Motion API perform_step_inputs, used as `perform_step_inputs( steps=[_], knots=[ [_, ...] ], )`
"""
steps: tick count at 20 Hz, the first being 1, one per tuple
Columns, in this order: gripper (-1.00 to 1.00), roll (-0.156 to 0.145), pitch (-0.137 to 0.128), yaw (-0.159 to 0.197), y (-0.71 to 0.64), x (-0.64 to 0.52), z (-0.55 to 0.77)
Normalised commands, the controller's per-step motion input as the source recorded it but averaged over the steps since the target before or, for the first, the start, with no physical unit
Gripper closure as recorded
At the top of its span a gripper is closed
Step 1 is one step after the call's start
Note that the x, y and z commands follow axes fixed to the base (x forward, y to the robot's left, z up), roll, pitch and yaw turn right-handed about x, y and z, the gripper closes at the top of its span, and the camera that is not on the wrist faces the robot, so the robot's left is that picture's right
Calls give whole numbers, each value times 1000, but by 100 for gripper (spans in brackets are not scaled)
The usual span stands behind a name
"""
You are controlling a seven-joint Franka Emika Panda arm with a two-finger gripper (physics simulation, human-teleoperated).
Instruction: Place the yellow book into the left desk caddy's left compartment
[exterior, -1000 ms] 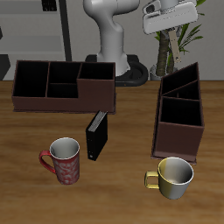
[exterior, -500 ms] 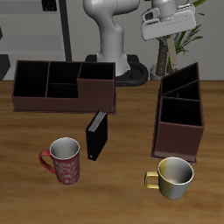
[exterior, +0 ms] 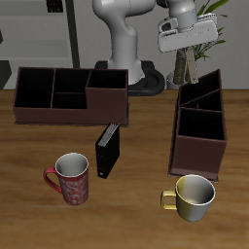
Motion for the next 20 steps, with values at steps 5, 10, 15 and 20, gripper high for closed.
perform_step_inputs(
  steps=[5,10,15,20],
  knots=[
    [100,16,42,16,53,56,-259],
    [100,18,44,15,101,89,-256],
    [100,17,60,17,79,75,-316],
    [100,6,35,1,16,31,-175]
  ],
)
